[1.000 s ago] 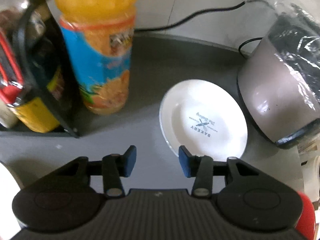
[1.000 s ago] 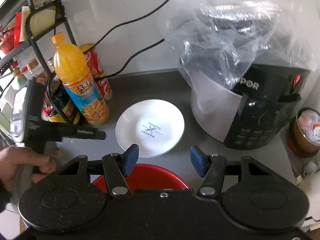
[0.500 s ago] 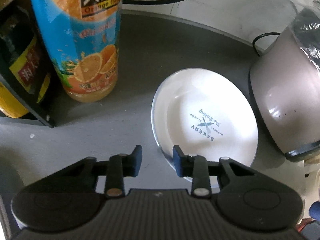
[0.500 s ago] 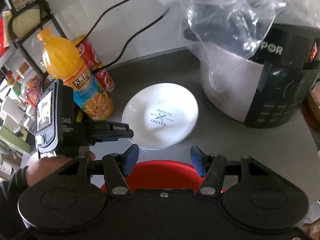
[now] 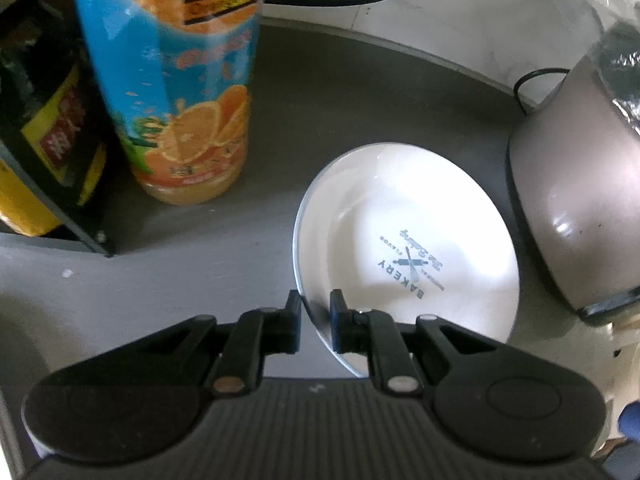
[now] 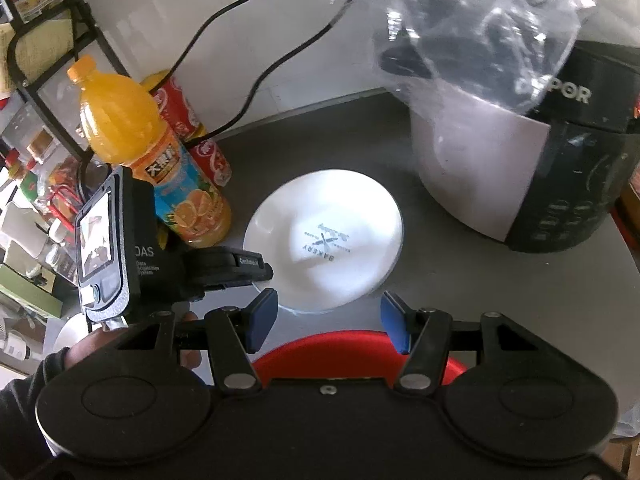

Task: Organize plates and bowls
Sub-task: 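Move both tools to the rim of the small white 'BAKERY' plate, then close both tools on the 'BAKERY' plate rim and lift it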

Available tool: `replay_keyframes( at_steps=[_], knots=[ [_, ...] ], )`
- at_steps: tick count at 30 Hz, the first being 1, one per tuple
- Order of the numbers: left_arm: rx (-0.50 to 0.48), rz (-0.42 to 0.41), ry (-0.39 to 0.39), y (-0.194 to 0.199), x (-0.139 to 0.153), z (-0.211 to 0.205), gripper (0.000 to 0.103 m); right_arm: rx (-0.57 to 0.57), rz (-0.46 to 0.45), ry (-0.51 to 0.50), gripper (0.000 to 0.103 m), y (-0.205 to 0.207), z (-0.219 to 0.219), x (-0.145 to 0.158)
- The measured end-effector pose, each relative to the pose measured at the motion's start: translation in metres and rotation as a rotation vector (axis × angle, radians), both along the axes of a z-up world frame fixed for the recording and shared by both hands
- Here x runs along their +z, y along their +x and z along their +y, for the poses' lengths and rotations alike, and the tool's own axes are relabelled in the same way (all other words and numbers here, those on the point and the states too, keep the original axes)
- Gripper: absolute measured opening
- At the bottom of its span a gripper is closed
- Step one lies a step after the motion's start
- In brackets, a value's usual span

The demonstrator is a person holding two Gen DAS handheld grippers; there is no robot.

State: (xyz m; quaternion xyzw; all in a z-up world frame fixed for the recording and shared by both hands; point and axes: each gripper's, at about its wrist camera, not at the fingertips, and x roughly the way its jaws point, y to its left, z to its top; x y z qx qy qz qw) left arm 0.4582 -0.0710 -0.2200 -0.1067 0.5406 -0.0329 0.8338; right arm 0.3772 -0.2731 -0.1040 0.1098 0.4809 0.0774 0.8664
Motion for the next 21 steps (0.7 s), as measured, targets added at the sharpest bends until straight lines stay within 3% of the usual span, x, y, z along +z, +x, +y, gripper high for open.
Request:
replay_keyframes(
  at_steps=[21],
  knots=[
    [-0.061,0.028,0.090,-0.023,0.003,0.057,0.013,0.051,0.008,0.019,0.057,0.000,0.069,-0.001]
  ],
)
